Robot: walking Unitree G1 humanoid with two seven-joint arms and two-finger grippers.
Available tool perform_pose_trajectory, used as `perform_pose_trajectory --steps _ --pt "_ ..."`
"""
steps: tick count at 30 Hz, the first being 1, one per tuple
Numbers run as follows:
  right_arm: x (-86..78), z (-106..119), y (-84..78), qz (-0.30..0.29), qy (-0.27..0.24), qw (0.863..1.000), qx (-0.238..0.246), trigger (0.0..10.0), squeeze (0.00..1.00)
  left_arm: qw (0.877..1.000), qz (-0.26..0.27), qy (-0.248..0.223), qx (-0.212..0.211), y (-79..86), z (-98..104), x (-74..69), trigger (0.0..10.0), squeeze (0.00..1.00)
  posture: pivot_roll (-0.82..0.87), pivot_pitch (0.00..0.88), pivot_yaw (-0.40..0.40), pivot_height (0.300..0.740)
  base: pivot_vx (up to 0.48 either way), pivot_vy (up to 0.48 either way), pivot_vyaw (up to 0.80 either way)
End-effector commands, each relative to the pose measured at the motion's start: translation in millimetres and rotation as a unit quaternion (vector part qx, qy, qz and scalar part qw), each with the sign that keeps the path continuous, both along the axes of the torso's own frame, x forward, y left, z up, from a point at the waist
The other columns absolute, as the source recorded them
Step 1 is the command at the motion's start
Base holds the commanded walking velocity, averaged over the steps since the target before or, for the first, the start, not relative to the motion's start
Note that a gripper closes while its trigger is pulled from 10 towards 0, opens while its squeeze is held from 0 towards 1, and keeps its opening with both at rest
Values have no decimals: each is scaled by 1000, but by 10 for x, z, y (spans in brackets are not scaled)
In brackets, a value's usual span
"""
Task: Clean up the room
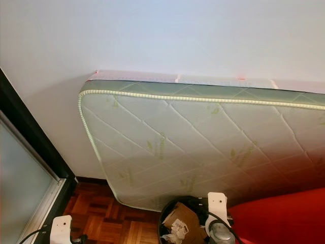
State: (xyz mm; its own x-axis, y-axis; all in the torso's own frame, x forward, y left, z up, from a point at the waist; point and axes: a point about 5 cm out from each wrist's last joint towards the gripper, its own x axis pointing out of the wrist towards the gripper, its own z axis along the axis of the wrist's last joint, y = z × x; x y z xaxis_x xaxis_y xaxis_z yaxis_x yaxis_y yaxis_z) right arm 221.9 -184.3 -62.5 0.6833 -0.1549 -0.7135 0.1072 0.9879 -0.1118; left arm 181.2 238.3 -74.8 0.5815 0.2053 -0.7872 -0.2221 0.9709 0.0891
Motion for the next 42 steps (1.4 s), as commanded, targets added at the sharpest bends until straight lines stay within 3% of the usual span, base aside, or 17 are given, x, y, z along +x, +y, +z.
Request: perform_pose_trajectory --steps 1,7,14,15,17,18,30,42 --pt "-41 -33 27 5 14 1000 10 10000 1000 1000 -1 17 1 16 -32 -68 10000 0 107 2 -31 740 0 0 0" --pt "-68 -54 23 14 32 999 -12 10000 1000 1000 -3 18 1 13 -33 -68 10000 0 110 1 -31 740 0 0 0" --pt "-149 -117 65 15 70 997 12 10000 1000 1000 -4 20 2 19 -35 -76 10000 0 109 1 -30 740 0 0 0" --pt "-165 -128 75 16 75 997 13 10000 733 1000 -4 20 2 20 -35 -76 10000 0 109 0 -29 740 0 0 0" --pt "-186 -142 92 18 82 996 16 10000 733 1000 -4 20 2 22 -34 -75 10000 0 109 0 -28 740 0 0 0" --pt "-200 -152 109 20 87 996 20 10000 0 1000 -4 20 2 23 -34 -75 10000 0 109 0 -28 740 0 0 0" --pt "-296 -219 301 52 130 989 53 10000 0 1000 -8 23 5 35 -36 -85 10000 0 110 0 -26 740 0 0 0" --pt "-370 -255 284 71 167 982 57 10000 0 1000 -16 25 7 30 -35 -80 10000 0 109 0 -23 740 0 0 0"
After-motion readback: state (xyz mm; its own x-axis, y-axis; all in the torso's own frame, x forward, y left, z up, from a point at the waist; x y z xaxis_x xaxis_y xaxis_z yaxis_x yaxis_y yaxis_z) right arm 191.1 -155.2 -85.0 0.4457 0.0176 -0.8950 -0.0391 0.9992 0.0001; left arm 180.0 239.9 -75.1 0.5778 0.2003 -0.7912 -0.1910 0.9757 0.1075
